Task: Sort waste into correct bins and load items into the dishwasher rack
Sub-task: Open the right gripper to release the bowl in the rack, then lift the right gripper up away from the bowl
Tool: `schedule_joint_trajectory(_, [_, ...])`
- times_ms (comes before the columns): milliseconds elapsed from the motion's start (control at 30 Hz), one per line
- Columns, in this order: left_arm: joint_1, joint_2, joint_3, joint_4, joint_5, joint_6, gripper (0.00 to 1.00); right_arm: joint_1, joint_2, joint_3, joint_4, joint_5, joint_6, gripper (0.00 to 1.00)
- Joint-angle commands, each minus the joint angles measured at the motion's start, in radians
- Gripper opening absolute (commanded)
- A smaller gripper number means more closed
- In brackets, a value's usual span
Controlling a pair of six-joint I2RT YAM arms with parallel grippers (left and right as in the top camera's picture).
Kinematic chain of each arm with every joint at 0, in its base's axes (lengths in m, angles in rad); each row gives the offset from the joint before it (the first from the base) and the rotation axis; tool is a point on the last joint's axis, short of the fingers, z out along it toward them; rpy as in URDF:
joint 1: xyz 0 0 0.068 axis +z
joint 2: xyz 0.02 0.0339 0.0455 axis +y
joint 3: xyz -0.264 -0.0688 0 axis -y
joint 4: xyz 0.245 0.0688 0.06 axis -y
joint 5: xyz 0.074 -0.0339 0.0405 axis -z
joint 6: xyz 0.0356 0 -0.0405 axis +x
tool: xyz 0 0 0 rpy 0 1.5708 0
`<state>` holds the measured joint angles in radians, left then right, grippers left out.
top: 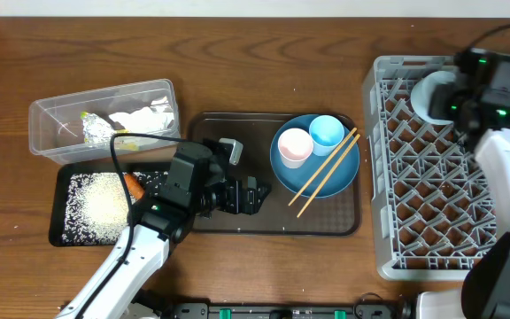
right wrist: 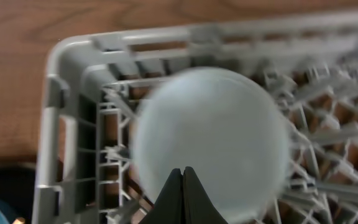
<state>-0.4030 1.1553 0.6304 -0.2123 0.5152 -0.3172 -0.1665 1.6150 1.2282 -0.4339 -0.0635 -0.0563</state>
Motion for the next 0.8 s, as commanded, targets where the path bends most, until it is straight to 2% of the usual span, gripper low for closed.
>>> schedule_joint_trajectory(0, [0.0, -0.013, 0.015, 0.0, -0.012, 0.005, 0.98, 0.073, -0.015, 0.019, 0.018, 0.1, -0.104, 0.01])
schedule_joint_trajectory(333, [0.0, -0.013, 0.015, 0.0, -0.012, 0.005, 0.98, 0.108, 0.041, 0.019, 0.004, 0.123, -0.124, 0.01])
schedule_joint_trajectory(767, [0.0, -0.013, 0.015, 0.0, -0.011, 0.005, 0.98, 0.107, 0.031, 0.019, -0.094, 0.154, -0.033, 0.01])
